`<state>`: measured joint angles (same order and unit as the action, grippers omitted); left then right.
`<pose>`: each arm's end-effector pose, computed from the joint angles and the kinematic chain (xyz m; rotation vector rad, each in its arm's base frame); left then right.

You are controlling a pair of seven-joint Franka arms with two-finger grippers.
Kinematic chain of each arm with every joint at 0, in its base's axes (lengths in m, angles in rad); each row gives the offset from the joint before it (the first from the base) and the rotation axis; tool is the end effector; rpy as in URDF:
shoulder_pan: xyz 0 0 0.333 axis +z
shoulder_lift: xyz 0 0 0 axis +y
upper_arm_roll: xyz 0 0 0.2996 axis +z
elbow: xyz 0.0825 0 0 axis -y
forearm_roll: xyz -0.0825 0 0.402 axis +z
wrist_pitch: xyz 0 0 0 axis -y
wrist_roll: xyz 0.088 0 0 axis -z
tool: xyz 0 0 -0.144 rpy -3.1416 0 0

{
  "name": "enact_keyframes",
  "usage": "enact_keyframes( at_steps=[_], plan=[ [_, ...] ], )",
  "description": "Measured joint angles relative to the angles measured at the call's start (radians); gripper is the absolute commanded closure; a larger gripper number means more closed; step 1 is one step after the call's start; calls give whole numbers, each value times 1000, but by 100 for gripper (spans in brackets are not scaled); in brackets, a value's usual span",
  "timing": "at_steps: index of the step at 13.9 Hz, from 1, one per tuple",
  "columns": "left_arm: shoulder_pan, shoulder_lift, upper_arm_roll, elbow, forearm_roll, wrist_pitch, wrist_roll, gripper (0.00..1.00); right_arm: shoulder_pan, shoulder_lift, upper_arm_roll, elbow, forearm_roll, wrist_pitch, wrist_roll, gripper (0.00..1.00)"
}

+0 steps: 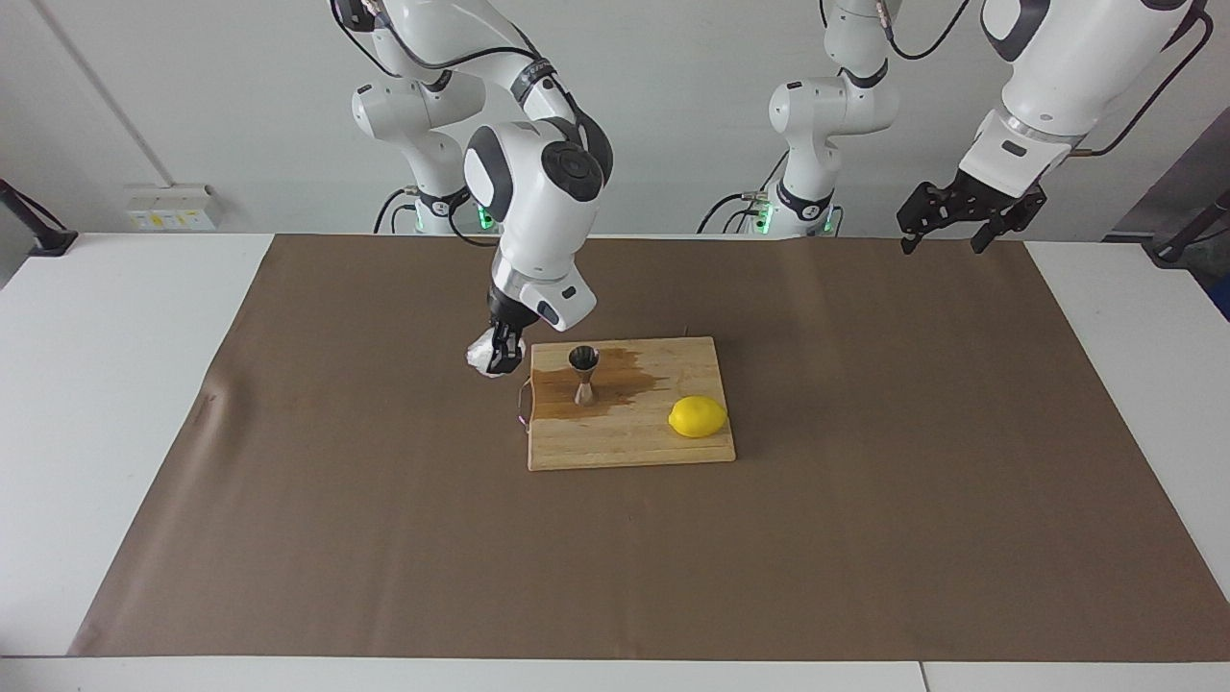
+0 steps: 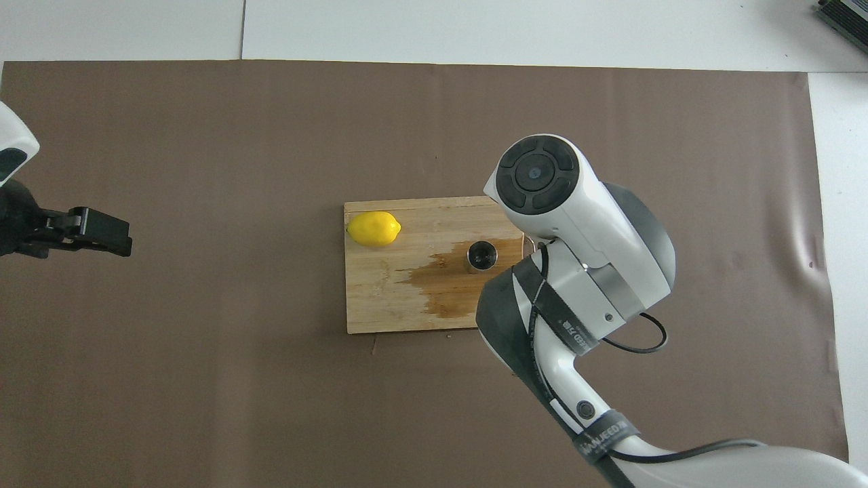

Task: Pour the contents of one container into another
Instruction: 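Turn the white cup upright and carry it back with the right gripper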

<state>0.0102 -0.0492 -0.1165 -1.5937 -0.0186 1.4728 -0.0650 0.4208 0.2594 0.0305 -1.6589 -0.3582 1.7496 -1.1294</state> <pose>0.5414 -0.0619 0.5792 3.1322 -0.0660 -0.1142 0.5848 0.2331 0.3926 1.9094 2.1189 -0.3890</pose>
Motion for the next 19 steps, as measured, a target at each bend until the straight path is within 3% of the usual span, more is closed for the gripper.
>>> enact_keyframes(
  at_steps=[9,19],
  plan=[
    [0,0,0,0,0,0,0,0,-149,-34,0,-72,186,16,-204,100],
    [0,0,0,0,0,0,0,0,-496,-172,-4,-487,602,364,-779,100]
  ],
)
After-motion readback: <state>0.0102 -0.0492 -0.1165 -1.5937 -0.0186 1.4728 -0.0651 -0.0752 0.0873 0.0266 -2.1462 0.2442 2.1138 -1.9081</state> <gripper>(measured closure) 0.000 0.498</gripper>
